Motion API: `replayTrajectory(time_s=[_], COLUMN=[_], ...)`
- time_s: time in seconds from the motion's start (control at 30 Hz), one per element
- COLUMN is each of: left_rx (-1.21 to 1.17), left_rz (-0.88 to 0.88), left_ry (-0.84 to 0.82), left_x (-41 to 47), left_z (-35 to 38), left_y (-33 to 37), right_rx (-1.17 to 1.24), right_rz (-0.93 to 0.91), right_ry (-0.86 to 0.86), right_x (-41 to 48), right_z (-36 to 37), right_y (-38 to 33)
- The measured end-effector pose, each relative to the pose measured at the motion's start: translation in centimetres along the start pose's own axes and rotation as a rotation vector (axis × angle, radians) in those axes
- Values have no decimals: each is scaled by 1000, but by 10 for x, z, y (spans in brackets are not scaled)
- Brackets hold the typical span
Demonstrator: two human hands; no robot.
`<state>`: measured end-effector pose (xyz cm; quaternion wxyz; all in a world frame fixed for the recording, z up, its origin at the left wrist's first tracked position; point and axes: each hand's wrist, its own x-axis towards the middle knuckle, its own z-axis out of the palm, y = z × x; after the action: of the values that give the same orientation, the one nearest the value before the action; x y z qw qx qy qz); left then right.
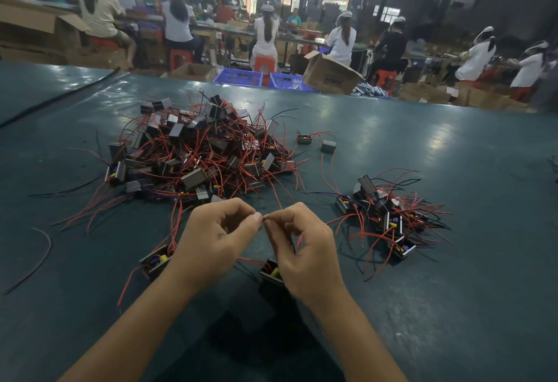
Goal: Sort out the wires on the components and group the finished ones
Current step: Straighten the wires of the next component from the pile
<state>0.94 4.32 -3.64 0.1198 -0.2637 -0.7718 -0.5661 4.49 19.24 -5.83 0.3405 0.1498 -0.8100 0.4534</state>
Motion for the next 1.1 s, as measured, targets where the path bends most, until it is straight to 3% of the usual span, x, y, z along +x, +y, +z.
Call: replayTrajectory(time_s=[0.1,0.17,0.23,0.3,0.43,0.57,0.67,0.73,0.83,0.97,1.1], left_rx=[-364,-617,-690,-599,-356,-144,-53,-30,128,644,817], left_rz=[-399,-655,-730,-626,-250,-64,-14,-38,-243,-422,-520], left_ry=[27,22,26,61,122,109,99,89,70,-23,-173], left_x=[1,1,1,1,3,2,1,4,11,12,10], left_z=[10,16,17,14,2,-4,-6,-10,-23,-40,-35], left_y=[3,4,3,3,5,6,5,1,-15,-40,-45], right_rx=[-283,-345,-317,-195,-8,27,178,220,290,338,317], right_rz=[-182,-233,-201,-73,352,665,763,760,747,733,733], right_ry=[61,74,48,64,281,95,-47,-130,-210,-131,-80], right_x=[-2,-3,-1,3,13,12,9,7,4,6,4], right_z=[1,0,-1,-6,-22,-25,-16,-9,0,1,-2], right_y=[3,3,2,2,15,31,30,27,23,18,19])
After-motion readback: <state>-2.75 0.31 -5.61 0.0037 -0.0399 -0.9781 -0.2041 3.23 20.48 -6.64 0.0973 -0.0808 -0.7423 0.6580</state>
